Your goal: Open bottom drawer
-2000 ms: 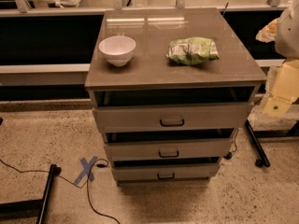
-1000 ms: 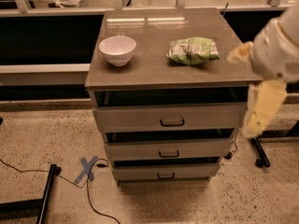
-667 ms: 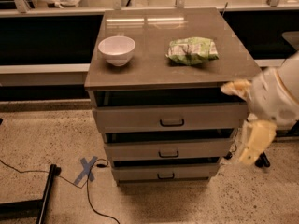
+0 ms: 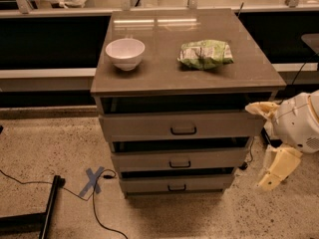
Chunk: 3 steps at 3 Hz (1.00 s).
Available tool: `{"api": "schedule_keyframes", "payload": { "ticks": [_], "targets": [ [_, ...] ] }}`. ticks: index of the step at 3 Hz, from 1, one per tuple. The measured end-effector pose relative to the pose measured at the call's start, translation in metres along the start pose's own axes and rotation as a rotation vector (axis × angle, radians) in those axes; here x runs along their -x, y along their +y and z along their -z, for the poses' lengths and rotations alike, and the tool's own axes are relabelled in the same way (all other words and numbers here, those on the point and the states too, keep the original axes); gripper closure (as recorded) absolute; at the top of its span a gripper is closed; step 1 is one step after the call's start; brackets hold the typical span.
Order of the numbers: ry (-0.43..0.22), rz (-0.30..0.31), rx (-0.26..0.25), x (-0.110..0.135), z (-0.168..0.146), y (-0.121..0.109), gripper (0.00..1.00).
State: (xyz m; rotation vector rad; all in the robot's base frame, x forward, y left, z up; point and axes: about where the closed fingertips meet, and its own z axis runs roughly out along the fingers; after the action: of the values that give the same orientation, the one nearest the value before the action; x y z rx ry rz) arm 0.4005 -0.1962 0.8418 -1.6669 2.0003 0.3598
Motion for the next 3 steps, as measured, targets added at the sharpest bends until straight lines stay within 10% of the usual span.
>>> {"api": "schedule_keyframes", "payload": {
  "ticks": [3],
  "targets": [
    [-0.343, -0.133, 0.099, -0.073, -0.208, 0.029, 0.00]
  ]
}}
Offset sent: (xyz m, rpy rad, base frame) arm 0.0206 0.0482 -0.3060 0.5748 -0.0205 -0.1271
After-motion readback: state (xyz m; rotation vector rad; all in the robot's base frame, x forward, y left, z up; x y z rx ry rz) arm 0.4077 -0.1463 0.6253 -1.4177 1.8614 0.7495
